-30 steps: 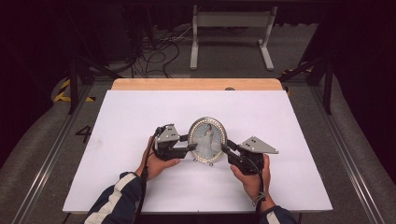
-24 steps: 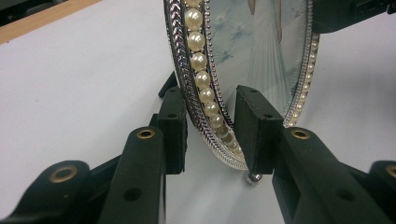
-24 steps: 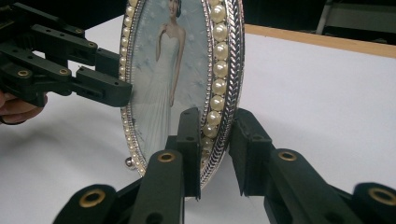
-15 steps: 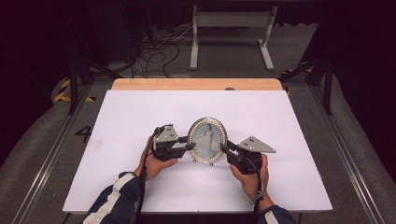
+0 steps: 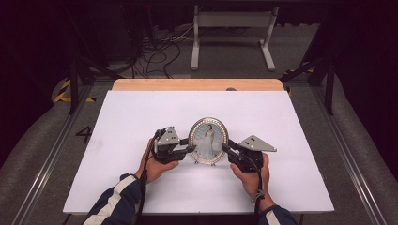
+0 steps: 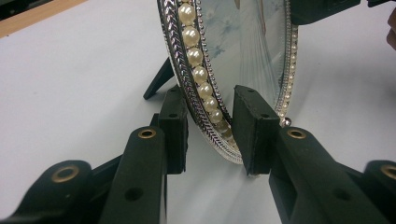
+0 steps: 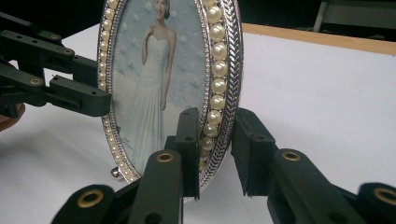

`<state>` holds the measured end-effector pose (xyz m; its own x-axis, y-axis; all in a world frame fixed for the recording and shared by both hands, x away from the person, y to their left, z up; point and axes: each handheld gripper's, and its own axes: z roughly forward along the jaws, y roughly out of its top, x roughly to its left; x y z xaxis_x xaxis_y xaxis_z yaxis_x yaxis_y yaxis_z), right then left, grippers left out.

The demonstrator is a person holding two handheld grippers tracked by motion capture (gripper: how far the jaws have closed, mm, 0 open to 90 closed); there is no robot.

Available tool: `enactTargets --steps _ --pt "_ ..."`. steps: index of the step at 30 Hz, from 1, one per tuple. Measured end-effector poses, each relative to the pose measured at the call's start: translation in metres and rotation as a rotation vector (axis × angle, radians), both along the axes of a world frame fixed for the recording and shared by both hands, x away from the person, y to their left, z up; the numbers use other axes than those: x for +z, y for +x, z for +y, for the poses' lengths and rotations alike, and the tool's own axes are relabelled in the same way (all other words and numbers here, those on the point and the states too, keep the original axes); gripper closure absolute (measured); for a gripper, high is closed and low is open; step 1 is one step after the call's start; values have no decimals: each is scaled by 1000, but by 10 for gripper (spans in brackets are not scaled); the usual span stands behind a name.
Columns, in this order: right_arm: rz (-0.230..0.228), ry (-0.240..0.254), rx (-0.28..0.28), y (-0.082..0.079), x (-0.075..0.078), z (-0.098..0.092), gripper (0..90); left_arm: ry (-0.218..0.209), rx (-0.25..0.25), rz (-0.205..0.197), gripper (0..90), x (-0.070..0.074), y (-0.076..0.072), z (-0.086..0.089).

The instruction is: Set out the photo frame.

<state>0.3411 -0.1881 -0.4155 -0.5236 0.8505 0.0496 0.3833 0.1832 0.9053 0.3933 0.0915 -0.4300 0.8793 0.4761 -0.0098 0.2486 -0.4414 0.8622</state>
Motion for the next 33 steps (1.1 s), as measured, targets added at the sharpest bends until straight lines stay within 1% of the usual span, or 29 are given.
enactTargets --steps 3,8,11,17,18,20,21,24,26,28,33 --pt "-2 -2 -5 1 0 0 726 8 3 -7 668 0 -1 -1" --pt "-1 0 -7 2 0 -2 725 7 3 0 671 -1 -1 -2" --pt "-2 -2 -12 2 0 -2 725 20 -3 7 667 -2 -2 -4" --pt "-2 -2 -18 3 0 -2 724 24 -6 3 670 -2 -2 -5" --pt "-7 -7 -17 3 0 -2 724 31 -10 -2 670 -2 -2 -5" --pt "-10 -17 -13 3 1 -2 726 57 -20 -26 662 0 -2 -5" --pt "-12 -20 -9 3 1 -2 726 60 -25 -32 657 1 -3 -5" --pt "-14 -26 -5 2 1 -2 729 62 -25 -32 655 1 -3 -4" --pt "-19 -40 1 1 1 -2 732 62 -27 -34 656 1 -3 -4" --pt "-19 -40 8 0 2 -3 734 60 -29 -36 656 2 -3 -4" --pt "-19 -53 24 -1 2 -3 734 47 -22 -36 661 2 -3 -2"
